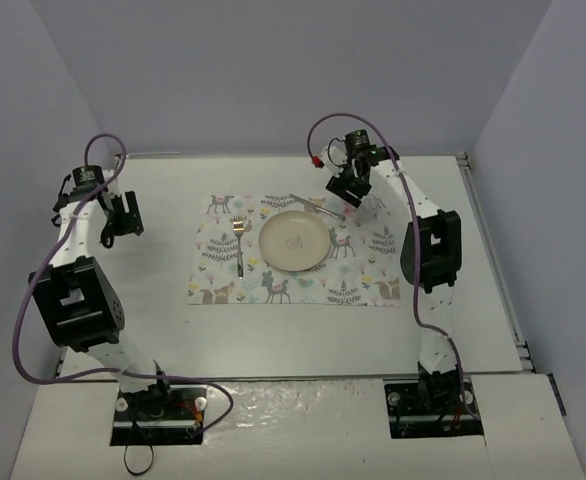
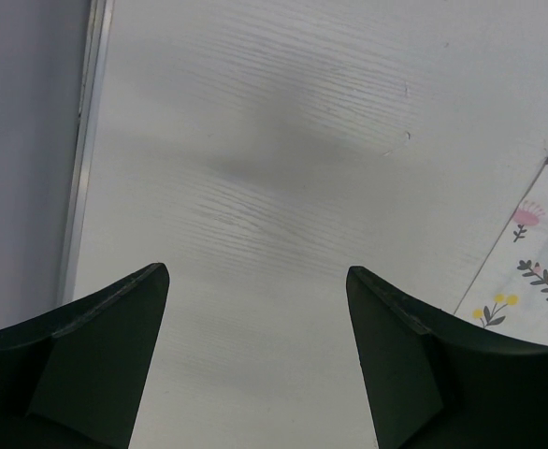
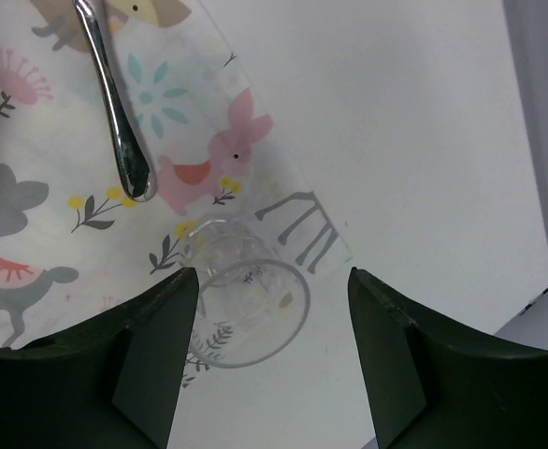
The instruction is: Set the dinner table for one person
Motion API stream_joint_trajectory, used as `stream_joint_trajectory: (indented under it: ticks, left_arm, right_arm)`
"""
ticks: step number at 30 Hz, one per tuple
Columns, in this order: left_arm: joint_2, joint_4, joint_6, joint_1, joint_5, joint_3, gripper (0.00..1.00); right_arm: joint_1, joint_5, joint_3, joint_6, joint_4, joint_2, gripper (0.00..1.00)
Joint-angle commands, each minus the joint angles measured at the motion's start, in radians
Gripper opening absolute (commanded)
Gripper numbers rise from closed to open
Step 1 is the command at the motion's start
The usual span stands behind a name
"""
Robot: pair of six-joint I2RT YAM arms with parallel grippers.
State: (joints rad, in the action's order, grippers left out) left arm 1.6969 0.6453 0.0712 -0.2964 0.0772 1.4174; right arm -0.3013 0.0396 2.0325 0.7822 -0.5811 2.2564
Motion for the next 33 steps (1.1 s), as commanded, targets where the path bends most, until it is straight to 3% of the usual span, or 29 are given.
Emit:
stream_joint_trajectory:
  ticks: [1, 20, 33]
  left_arm:
    - [-0.068, -0.024, -0.027, -0.029, 0.003, 0.02, 0.74]
    - [-0.025, -0.047, -0.025, -0.099, 0.009, 0.014, 0.74]
    - [0.023, -0.049, -0.012, -0.124, 0.006, 0.046, 0.74]
  right_arm:
    - [-0.008, 0.082, 0.102, 0.072, -0.006, 0.009, 0.62]
    - [-0.024, 0.309, 0.272, 0.156, -0.038, 0.207, 0.62]
    - [-0.025, 0.45, 0.342, 0.089, -0.067, 0.285, 0.6]
